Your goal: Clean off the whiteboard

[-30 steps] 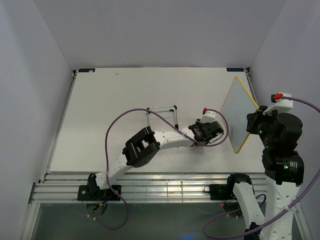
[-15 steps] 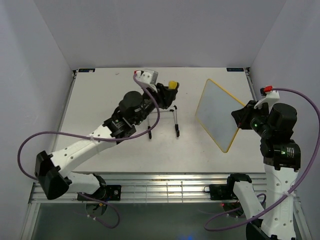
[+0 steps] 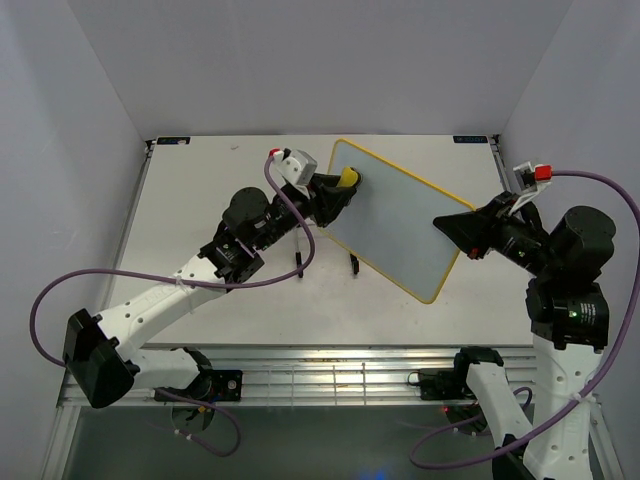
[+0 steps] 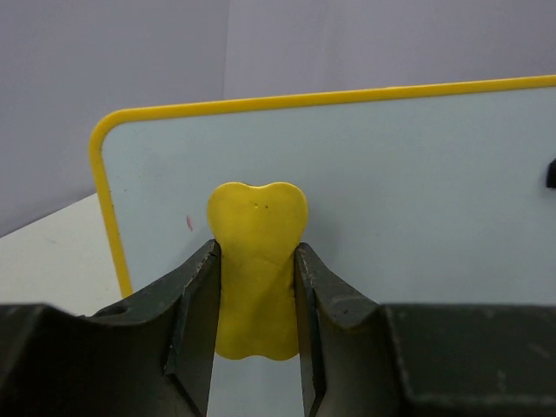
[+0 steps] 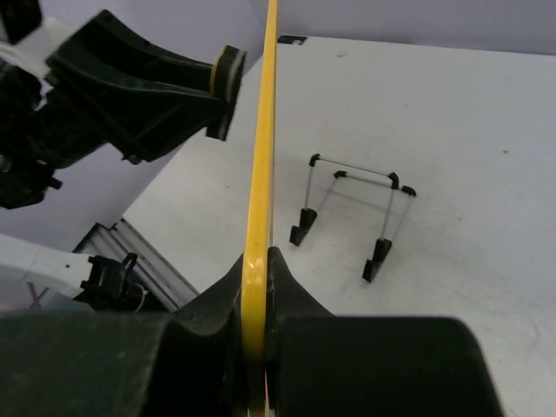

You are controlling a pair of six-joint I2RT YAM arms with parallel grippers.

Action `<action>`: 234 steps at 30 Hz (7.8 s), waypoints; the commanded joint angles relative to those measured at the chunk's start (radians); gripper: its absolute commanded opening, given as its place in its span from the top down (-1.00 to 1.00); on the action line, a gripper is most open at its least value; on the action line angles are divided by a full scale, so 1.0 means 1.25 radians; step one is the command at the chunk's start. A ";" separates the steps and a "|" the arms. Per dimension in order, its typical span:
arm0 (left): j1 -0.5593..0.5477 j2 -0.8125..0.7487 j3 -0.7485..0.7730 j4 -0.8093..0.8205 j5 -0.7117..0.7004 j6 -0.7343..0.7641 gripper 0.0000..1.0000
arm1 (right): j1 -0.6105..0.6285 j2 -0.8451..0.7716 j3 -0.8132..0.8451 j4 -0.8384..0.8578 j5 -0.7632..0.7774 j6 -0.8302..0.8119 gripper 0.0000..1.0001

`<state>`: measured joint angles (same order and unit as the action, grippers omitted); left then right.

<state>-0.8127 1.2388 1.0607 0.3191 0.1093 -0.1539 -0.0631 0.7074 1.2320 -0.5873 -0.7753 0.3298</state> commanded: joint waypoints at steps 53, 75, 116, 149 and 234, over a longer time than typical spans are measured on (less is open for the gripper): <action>0.186 -0.042 -0.089 -0.047 -0.236 -0.126 0.92 | 0.037 -0.020 -0.058 0.274 -0.146 0.145 0.85; 0.250 -0.204 -0.442 -0.557 -0.485 -0.503 0.51 | 0.037 0.196 -0.098 0.565 -0.170 0.004 0.85; 0.249 -0.563 -0.275 -0.725 -0.199 -0.244 -0.96 | 0.236 0.720 0.017 0.787 -0.411 -0.140 0.84; 0.249 -0.614 -0.310 -0.676 -0.130 -0.217 -0.96 | 0.163 0.934 0.051 0.627 -0.516 -0.362 0.66; 0.310 -0.510 -0.299 -0.659 -0.317 -0.198 -0.96 | 0.138 0.173 -0.273 0.231 0.492 -0.161 -0.80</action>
<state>-0.4789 0.5941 0.6769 -0.5278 -0.2451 -0.4240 0.0822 1.0378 0.9176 -0.2474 -0.3695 0.0364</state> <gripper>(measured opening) 0.979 0.900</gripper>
